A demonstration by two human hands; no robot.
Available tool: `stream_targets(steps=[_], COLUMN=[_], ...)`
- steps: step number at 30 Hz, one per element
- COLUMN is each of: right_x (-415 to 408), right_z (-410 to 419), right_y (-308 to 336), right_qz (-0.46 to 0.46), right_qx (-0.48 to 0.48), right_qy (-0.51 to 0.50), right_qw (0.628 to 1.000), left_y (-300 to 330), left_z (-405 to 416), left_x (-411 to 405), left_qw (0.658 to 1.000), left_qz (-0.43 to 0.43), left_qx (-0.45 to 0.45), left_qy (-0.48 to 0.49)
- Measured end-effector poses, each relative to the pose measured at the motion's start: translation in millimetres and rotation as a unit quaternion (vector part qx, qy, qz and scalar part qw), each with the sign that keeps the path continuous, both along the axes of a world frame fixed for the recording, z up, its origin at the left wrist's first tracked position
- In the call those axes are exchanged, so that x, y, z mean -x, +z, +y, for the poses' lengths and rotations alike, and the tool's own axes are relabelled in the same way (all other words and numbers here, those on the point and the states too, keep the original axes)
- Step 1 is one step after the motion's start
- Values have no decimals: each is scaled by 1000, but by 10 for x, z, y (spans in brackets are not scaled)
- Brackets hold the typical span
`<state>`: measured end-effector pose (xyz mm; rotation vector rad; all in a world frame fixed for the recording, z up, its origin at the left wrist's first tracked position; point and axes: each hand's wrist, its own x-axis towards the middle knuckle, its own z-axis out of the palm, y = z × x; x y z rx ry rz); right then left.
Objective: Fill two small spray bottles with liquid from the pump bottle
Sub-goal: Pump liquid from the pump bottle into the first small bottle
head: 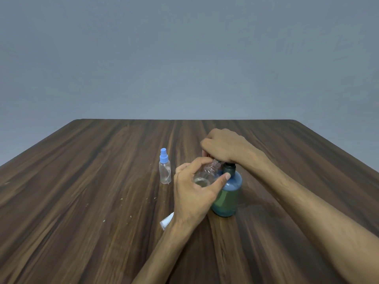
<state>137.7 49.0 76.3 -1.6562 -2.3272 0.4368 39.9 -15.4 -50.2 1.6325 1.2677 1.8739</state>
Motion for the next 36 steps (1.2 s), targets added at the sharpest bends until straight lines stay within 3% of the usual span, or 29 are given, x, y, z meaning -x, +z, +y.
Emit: stream_targets(steps=[2,6,10,14,18,36], right_x=[9,-30,10,-29,12,-27], right_z=[-2,-8,-7,-1,8,32], right_y=[-12,50,14,45,-10,-5], right_qz=[-17,38,-4,31,-5,19], right_qx=[-7,-12,2,-11,-3,-16], right_qy=[0,2,5,6,6,3], right_qw=[1000,999,1000,999,1000,1000], left_y=[-5,-7,2,-14,9,-23], left_z=[-1,1,3,-3,-9,-8], left_x=[4,-3,1,4,-1,3], left_qw=[1000,1000,1000,1000,1000,1000], left_qz=[-4,2,1,2,-3,-2], left_qx=[0,-4,-2,-6,1,0], left_qy=[2,2,4,4,6,4])
